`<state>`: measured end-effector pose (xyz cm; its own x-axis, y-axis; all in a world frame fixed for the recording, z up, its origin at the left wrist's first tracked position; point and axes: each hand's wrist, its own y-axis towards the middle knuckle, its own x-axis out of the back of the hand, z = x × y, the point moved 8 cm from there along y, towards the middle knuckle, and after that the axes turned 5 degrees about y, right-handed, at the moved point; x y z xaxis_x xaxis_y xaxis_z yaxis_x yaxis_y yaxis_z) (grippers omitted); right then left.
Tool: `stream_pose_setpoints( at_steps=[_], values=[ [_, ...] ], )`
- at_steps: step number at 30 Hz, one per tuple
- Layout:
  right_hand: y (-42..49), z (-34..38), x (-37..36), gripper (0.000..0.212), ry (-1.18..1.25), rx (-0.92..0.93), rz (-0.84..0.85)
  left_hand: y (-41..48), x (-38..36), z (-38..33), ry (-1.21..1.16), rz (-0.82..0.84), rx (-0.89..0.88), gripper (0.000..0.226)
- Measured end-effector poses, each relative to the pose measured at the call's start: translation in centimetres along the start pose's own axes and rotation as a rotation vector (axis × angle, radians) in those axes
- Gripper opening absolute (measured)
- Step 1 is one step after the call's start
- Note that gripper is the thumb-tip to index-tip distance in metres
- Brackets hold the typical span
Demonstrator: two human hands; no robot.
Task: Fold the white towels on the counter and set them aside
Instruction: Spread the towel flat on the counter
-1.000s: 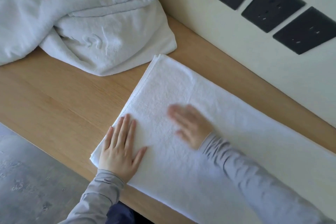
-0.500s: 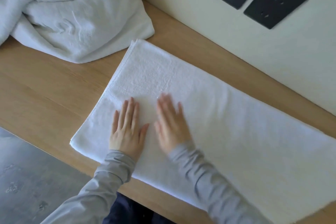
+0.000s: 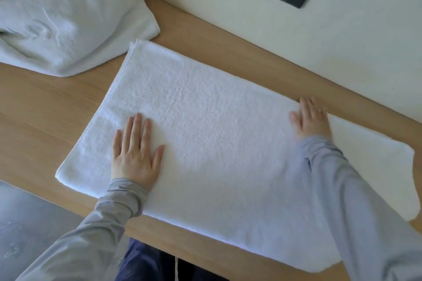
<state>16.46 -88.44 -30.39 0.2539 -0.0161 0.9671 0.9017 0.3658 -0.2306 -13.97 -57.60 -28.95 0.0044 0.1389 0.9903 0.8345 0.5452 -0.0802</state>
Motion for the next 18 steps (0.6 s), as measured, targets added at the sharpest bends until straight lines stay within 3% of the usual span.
stream_pose_setpoints(
  at_steps=[2, 4, 6, 9, 12, 15, 18],
  values=[
    [-0.4, 0.8, 0.4, 0.059, -0.012, -0.050, -0.029, 0.0, 0.1, -0.1, -0.008, -0.008, 0.019, 0.071],
    [-2.8, 4.1, 1.3, 0.059, 0.081, 0.021, -0.123, 0.0, 0.3, -0.8, -0.042, -0.013, 0.061, 0.074],
    [-7.3, 9.0, 1.0, 0.059, 0.181, 0.186, -0.173, -0.3, 0.4, -3.5, -0.075, -0.021, 0.034, 0.075],
    [-15.9, 16.3, -2.3, 0.055, 0.136, 0.534, -0.123, -2.4, -0.3, -10.2, -0.077, 0.012, -0.169, 0.066],
    [-18.6, 16.1, -4.7, 0.056, -0.005, 0.691, 0.008, -4.0, -1.6, -12.7, -0.023, 0.034, -0.266, 0.061],
    [-15.1, 10.0, -3.8, 0.058, -0.066, 0.646, 0.031, -3.9, -2.1, -12.1, 0.009, 0.019, -0.265, 0.063],
    [-9.3, 1.0, -1.4, 0.062, -0.091, 0.385, -0.013, -3.8, -2.3, -12.0, 0.017, 0.022, -0.256, 0.063]
  ],
)
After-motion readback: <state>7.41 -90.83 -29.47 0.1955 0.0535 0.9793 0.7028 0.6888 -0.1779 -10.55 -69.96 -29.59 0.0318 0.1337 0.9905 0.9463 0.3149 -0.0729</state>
